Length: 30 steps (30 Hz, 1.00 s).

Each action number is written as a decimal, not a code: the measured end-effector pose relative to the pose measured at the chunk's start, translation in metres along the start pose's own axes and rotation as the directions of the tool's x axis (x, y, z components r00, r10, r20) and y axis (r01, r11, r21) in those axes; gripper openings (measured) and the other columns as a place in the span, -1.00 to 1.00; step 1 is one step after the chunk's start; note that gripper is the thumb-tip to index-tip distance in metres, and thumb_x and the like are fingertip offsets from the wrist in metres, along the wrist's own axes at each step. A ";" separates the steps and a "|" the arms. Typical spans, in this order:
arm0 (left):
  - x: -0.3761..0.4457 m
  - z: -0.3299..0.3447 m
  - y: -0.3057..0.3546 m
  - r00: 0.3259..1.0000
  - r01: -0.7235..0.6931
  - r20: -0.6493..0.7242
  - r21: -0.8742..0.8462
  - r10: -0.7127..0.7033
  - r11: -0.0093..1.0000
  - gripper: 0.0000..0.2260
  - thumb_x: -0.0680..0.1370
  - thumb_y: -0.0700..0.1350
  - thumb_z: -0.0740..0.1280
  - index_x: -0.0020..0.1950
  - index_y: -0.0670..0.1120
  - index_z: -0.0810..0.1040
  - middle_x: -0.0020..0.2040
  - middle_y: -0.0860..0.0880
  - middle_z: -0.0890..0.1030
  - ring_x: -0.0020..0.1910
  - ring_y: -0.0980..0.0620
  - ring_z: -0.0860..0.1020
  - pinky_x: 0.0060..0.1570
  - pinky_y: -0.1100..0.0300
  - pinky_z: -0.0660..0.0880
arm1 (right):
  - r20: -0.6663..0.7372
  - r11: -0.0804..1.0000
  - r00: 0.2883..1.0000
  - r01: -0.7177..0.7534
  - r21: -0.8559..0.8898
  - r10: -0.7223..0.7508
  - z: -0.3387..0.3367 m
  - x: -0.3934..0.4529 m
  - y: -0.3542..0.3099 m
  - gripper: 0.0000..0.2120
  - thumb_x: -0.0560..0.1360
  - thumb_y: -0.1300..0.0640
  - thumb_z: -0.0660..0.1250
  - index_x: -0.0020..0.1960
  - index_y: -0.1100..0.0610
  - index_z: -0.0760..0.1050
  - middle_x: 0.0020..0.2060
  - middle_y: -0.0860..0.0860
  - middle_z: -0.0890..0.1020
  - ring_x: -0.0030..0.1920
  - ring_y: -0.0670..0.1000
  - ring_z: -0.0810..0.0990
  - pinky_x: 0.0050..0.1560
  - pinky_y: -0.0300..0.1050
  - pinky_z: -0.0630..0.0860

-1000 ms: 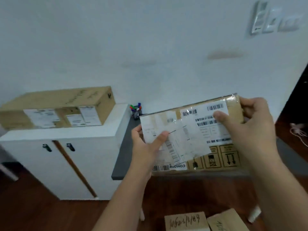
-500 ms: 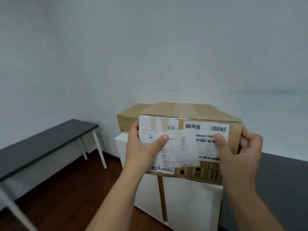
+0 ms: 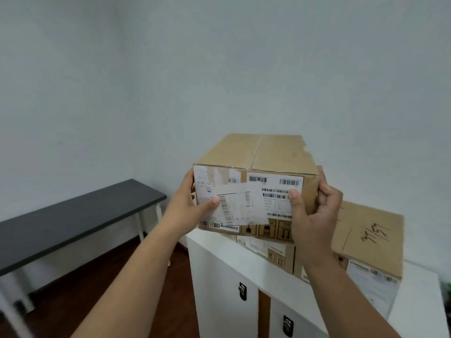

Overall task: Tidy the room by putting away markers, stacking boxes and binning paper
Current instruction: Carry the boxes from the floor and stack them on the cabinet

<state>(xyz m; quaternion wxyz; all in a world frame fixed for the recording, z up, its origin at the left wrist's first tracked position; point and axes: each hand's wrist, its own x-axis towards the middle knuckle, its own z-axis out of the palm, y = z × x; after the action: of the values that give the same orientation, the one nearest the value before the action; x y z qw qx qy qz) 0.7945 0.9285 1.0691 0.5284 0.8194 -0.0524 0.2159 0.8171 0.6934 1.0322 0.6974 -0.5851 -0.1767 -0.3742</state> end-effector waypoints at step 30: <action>0.379 0.026 -0.346 0.592 0.702 0.692 -0.191 -0.413 0.686 -0.70 0.64 -0.04 0.17 -0.04 -0.16 0.63 0.10 -0.26 0.66 0.01 -0.23 0.63 0.28 -0.23 0.44 | -0.196 0.610 0.880 -0.446 -0.656 0.432 0.196 0.024 0.287 0.05 0.26 0.07 0.61 0.52 -0.06 0.00 0.22 -0.30 0.38 0.16 -0.40 0.43 -0.03 -0.59 0.42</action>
<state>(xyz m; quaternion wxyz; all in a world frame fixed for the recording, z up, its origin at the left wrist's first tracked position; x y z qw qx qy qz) 1.2525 1.1104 0.9236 0.6966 0.6706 0.0036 -0.2552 1.0792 0.8819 0.9016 0.5036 -0.8213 0.1287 -0.2354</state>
